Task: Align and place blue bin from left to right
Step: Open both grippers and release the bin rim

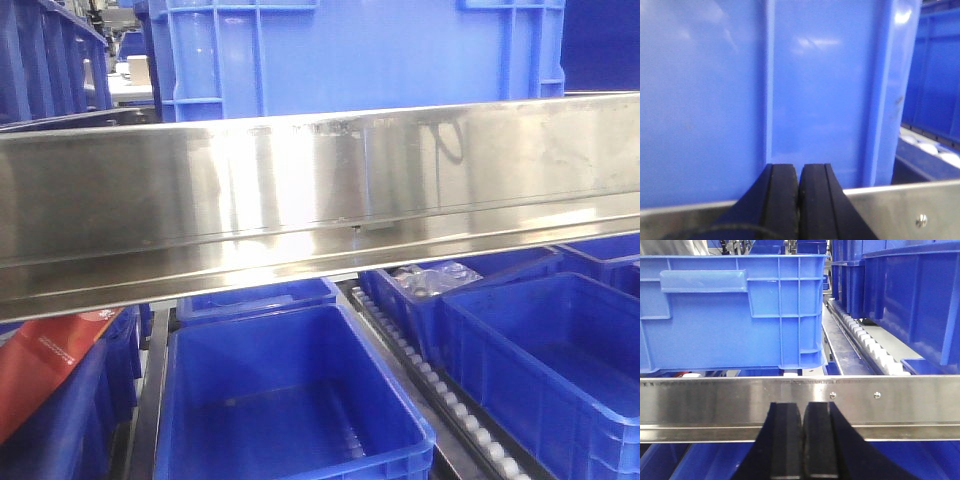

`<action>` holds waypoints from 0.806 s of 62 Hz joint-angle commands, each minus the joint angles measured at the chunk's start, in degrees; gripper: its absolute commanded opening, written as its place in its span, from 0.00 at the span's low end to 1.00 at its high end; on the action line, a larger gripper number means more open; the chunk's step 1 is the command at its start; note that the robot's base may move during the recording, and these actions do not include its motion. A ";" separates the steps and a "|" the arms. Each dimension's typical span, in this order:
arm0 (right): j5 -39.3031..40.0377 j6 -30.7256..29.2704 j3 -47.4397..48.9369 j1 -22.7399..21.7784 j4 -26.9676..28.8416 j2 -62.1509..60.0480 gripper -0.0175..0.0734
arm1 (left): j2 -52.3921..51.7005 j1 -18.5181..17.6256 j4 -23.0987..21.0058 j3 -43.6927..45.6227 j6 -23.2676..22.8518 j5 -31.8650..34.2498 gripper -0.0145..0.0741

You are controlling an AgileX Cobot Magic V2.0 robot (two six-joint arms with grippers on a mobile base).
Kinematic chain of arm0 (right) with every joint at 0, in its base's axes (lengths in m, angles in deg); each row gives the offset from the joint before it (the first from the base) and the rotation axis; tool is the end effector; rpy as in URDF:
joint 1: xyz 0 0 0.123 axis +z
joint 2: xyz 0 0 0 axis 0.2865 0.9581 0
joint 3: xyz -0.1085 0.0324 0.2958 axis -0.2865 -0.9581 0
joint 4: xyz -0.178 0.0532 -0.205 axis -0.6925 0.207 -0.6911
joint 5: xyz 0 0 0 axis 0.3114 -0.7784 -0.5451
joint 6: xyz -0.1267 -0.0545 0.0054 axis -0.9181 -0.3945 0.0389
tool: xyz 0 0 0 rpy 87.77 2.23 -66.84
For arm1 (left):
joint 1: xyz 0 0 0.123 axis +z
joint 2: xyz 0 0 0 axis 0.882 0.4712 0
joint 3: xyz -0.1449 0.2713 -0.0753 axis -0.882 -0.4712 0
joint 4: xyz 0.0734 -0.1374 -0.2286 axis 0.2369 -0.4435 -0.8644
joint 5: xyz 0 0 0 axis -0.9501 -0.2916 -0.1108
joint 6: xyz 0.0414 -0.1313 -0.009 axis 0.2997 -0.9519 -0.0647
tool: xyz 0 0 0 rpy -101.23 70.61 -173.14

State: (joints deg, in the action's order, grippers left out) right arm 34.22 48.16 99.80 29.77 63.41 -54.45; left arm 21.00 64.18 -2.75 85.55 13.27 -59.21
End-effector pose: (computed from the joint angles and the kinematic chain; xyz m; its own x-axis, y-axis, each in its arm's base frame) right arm 0.0812 0.0332 0.2940 -0.1028 0.0160 -0.9946 -0.3202 0.9461 0.0483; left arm 0.0970 0.0050 0.2107 0.0412 -0.0364 -0.9985 -0.0459 0.9982 -0.0383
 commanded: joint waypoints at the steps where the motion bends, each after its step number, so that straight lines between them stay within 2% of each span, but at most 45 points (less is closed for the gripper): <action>1: 1.59 -0.36 -0.07 0.09 -0.57 -0.24 0.11 | -0.24 0.12 -0.36 0.03 0.12 1.74 0.15; 50: 1.59 -0.36 -0.07 0.09 -0.57 -0.24 0.11 | -0.24 0.12 -0.36 0.03 0.12 1.87 0.15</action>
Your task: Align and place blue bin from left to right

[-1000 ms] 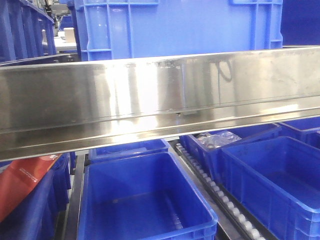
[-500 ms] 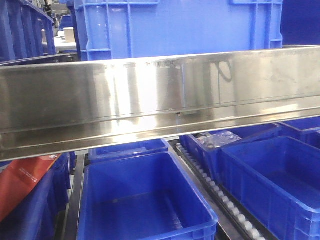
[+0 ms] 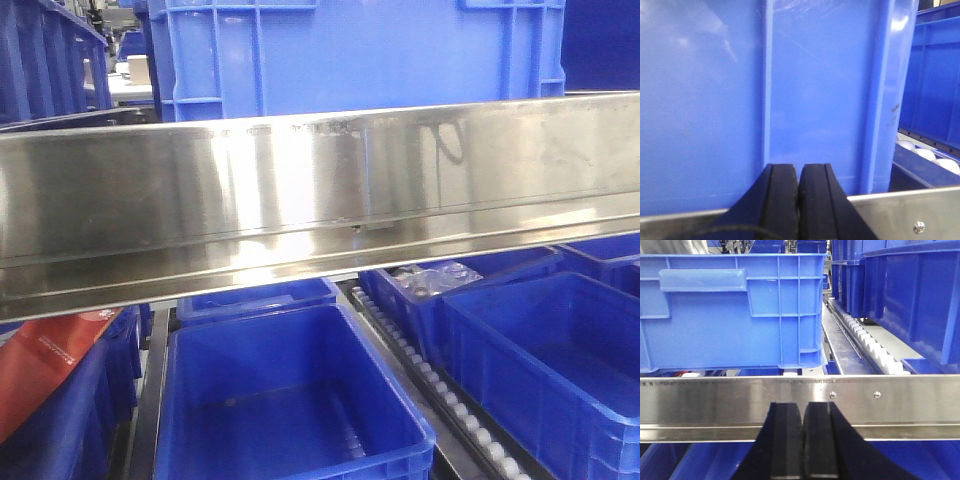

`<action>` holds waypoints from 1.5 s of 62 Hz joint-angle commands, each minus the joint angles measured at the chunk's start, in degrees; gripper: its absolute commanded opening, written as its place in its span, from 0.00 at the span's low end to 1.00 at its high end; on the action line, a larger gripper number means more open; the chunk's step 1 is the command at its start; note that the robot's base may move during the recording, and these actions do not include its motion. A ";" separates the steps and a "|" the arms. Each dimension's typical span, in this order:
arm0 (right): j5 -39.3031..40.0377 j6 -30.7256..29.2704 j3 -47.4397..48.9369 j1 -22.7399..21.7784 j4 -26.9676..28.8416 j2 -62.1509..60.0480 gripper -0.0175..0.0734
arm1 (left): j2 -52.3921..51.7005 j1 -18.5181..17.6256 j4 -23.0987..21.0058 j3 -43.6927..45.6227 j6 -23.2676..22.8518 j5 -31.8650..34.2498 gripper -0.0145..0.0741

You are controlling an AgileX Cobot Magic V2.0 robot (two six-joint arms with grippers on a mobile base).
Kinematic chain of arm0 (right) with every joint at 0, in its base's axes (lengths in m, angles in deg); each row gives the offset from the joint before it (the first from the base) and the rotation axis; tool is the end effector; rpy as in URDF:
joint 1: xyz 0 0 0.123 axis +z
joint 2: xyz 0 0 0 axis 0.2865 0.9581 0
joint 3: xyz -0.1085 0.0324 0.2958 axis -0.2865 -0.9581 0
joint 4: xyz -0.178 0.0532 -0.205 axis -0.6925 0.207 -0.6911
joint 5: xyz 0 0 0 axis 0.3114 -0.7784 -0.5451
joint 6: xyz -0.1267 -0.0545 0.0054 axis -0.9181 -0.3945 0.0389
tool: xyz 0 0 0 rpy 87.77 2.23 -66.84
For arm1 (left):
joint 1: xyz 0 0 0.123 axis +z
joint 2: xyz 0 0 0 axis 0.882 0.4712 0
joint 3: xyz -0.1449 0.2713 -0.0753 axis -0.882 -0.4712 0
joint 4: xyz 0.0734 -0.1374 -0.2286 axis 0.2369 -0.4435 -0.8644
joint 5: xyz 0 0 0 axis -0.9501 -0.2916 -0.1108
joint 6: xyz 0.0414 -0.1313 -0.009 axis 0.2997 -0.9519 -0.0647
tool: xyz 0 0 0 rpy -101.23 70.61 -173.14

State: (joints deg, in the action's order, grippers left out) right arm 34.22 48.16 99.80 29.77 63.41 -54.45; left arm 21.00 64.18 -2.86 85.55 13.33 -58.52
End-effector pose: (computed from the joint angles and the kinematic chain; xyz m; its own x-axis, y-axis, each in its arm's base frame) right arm 0.0812 0.0332 0.2940 -0.1028 0.0160 -0.9946 -0.3202 0.9461 0.0483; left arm 0.0969 0.0047 0.2124 0.0530 -0.0367 -0.9979 -0.0433 0.9983 -0.0390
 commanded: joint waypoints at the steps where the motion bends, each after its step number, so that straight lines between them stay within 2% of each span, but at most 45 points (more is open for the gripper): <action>1: 1.69 -0.36 -0.07 0.09 -0.57 -0.24 0.11 | -0.24 0.12 -0.26 0.03 0.06 1.19 0.15; 5: 4.76 -0.50 -0.78 -0.30 -4.50 -0.32 0.11 | -0.24 0.12 -0.26 0.03 0.06 1.19 0.15; 10: 7.79 -0.50 -2.04 -2.56 -5.51 -0.86 0.11 | -0.24 0.12 -0.26 0.03 0.06 1.19 0.15; 21: 20.39 -0.50 -10.10 -11.50 -5.51 -3.01 0.11 | -0.24 0.12 -0.26 0.03 0.06 1.19 0.15; 32: 22.18 -0.50 -19.34 -16.02 -5.38 -7.60 0.11 | -0.24 0.12 -0.26 0.03 0.06 1.19 0.15; 37: 23.97 -0.50 -20.57 -16.03 -5.38 -7.60 0.11 | -0.24 0.12 -0.26 0.03 0.06 1.30 0.15; 40: 21.26 -0.50 -20.57 -16.03 -5.38 -7.60 0.11 | -0.24 0.12 -0.26 0.03 0.06 1.30 0.15; 93: 21.49 -0.50 -20.57 -16.03 -5.28 -7.60 0.11 | -0.24 0.12 -0.26 0.03 0.06 1.30 0.15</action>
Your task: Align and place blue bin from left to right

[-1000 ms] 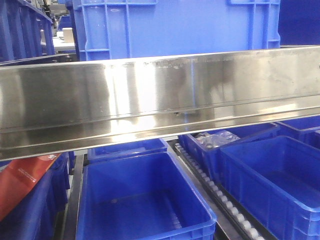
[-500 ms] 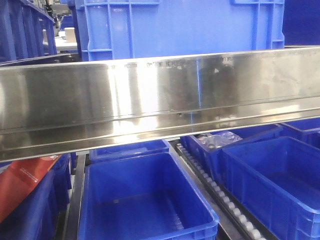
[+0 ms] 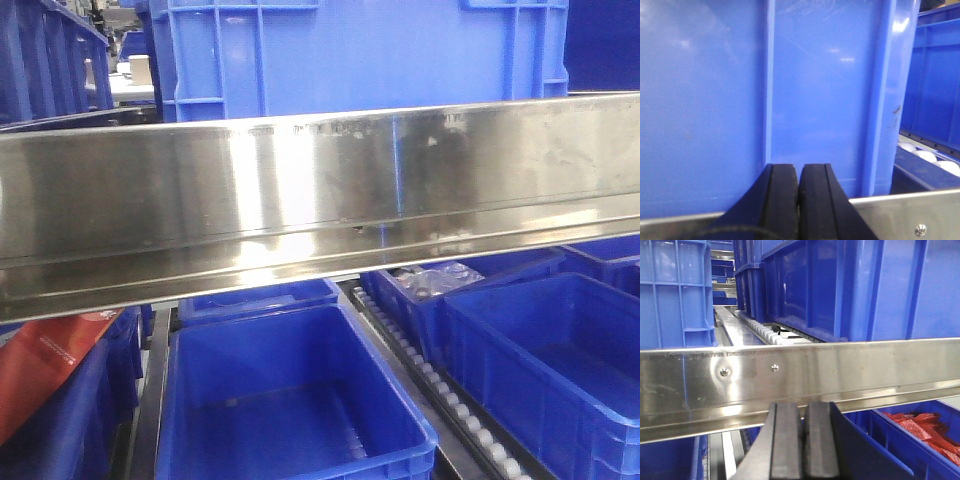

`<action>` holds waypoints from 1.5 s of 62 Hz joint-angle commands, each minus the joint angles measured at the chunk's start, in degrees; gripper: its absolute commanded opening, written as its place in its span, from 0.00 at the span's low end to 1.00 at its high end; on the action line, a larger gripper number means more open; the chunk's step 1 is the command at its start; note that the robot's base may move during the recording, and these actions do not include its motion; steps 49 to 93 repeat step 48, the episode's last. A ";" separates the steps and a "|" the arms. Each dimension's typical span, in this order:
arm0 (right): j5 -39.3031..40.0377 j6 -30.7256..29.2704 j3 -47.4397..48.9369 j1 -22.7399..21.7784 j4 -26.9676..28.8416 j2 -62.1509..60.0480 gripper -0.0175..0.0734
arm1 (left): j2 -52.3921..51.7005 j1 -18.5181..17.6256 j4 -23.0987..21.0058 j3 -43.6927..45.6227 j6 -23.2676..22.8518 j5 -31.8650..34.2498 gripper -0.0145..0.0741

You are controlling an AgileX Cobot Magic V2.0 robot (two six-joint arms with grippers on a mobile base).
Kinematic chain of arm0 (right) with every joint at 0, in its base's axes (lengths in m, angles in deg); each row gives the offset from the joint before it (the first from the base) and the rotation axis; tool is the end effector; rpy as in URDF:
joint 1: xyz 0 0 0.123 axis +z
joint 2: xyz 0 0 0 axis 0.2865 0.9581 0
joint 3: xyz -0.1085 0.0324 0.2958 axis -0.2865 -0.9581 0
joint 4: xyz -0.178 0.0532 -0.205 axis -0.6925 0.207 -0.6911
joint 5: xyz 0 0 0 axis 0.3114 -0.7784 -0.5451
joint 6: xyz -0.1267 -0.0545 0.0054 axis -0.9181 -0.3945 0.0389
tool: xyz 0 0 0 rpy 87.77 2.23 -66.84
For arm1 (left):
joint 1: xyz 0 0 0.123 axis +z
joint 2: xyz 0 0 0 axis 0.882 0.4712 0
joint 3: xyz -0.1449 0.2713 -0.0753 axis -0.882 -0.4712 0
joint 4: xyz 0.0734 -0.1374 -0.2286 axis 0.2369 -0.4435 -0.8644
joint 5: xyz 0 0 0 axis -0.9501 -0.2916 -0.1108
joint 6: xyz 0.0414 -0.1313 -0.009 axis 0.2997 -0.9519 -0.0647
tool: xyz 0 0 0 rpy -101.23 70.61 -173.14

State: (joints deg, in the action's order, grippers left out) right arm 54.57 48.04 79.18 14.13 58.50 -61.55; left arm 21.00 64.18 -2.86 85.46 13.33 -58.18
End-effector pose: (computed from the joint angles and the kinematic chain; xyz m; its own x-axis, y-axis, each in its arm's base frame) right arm 0.0975 -0.0029 0.2075 0.0146 -0.0288 -0.9995 0.0341 0.9990 -0.0283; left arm 0.0969 0.0046 0.2125 0.0572 -0.0365 -0.9977 -0.0421 0.9984 -0.0389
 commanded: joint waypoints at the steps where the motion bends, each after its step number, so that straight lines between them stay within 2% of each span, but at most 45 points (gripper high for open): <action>1: 1.14 -0.38 0.05 -0.39 -0.37 -0.50 0.11 | -0.24 0.12 -0.26 0.11 0.06 0.96 0.15; 93: 1.14 -0.38 0.05 -0.39 -0.37 -0.50 0.11 | -0.24 0.12 -0.26 0.11 0.06 0.96 0.15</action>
